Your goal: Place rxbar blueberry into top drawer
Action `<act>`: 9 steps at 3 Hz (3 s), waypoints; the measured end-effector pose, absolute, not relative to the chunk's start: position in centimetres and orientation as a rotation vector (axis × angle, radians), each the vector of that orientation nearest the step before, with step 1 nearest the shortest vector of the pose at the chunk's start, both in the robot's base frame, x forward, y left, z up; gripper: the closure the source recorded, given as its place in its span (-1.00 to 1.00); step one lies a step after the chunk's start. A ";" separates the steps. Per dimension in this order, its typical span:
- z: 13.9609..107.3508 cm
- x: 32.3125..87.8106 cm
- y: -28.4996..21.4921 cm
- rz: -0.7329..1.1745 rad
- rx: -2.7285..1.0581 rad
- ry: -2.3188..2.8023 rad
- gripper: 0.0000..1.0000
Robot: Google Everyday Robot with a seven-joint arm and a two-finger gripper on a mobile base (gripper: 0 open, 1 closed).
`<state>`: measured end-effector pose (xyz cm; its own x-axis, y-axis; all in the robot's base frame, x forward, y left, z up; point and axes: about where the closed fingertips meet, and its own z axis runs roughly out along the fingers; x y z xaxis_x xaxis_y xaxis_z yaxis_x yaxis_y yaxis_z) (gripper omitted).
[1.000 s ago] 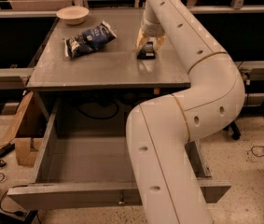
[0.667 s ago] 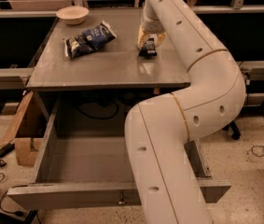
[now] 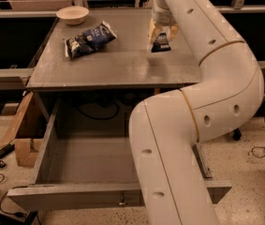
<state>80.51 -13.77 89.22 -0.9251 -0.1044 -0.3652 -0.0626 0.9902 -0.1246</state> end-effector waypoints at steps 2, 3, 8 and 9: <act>92.1 74.8 -18.3 -0.183 -0.146 2.845 1.00; 92.8 72.5 -19.4 -0.138 -0.175 2.858 1.00; 90.4 57.3 -15.6 0.083 -0.442 2.749 1.00; 84.8 54.0 -16.1 0.135 -0.528 2.818 1.00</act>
Offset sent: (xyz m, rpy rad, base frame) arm -0.1724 -0.0562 0.0048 -0.0358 0.1857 -0.0047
